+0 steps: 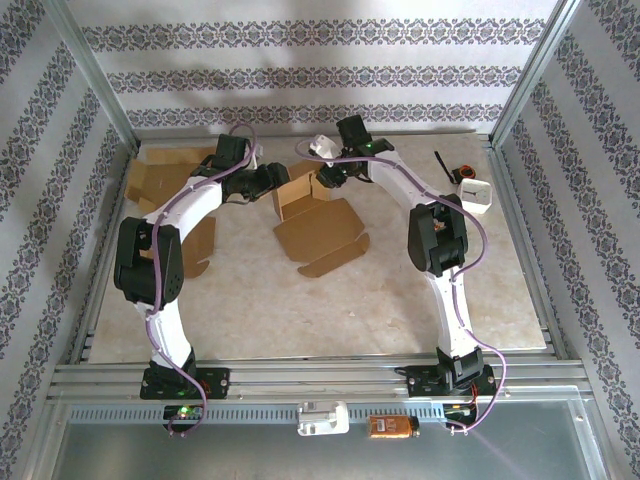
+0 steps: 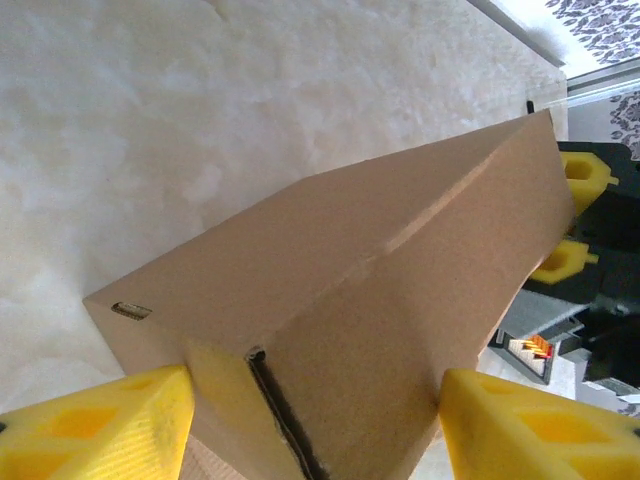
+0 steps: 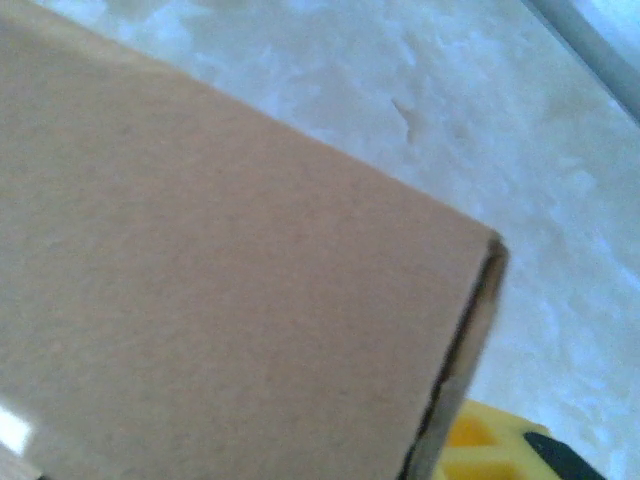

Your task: Fold the paper box

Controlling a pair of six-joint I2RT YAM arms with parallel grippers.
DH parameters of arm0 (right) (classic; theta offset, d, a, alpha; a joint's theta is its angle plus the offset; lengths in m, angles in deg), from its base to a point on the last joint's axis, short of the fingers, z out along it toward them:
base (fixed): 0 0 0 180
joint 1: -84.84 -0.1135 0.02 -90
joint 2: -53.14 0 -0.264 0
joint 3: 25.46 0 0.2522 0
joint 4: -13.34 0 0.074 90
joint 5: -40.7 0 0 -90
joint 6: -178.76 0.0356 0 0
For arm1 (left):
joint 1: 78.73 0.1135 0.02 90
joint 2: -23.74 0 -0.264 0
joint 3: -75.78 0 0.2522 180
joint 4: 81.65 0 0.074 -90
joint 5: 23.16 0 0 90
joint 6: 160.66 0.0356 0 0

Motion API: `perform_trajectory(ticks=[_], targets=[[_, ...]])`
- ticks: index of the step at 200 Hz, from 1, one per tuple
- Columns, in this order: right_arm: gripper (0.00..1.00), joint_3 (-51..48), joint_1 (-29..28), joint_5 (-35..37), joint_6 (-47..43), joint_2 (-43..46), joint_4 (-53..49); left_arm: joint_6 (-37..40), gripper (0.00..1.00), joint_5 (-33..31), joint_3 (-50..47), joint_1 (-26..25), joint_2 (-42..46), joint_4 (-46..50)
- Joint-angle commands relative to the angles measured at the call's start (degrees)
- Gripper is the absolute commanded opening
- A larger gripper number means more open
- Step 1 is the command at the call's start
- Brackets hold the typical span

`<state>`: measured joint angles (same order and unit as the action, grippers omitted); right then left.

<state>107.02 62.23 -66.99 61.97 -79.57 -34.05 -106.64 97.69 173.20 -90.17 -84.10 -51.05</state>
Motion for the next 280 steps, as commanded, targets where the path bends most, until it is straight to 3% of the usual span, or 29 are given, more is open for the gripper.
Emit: perform_trajectory(ticks=[1,57,95,127,146,166,198,256,280], targets=[[0.24,-2.5,-1.9,2.5,3.7,0.6,0.5,-3.5,0.71,2.2,-1.9,0.5,3.9,-4.5],[0.0,-10.1,-2.5,0.5,5.6,9.1,3.1,-7.3,0.78,-0.4,-7.1,1.6,13.9,-6.2],[0.0,-16.2,-4.1,-1.1,6.4,17.7,-2.7,-9.6,0.79,-3.5,-14.3,1.4,24.5,-1.6],[0.0,-23.2,-6.0,7.8,10.7,20.2,-1.2,-10.7,0.79,-7.6,-22.2,0.7,32.6,2.0],[0.0,-26.6,-7.1,11.9,12.9,21.2,2.5,-14.1,0.79,-6.7,-27.0,0.2,35.8,-0.2],[0.0,-31.1,-8.1,14.2,16.3,22.9,8.7,-17.0,0.79,-4.1,-29.2,-0.9,35.9,-3.8],[0.0,-35.7,-9.7,19.4,20.6,24.4,15.4,-17.6,0.81,-6.3,-29.8,-4.2,34.5,-5.9],[0.02,-42.0,-11.8,19.6,23.2,26.9,23.8,-19.9,0.82,-4.2,-30.3,-5.5,25.7,-15.1],[0.1,-43.9,-12.0,18.6,23.8,27.4,26.7,-19.7,0.68,-4.7,-30.1,-6.0,22.5,-15.5]])
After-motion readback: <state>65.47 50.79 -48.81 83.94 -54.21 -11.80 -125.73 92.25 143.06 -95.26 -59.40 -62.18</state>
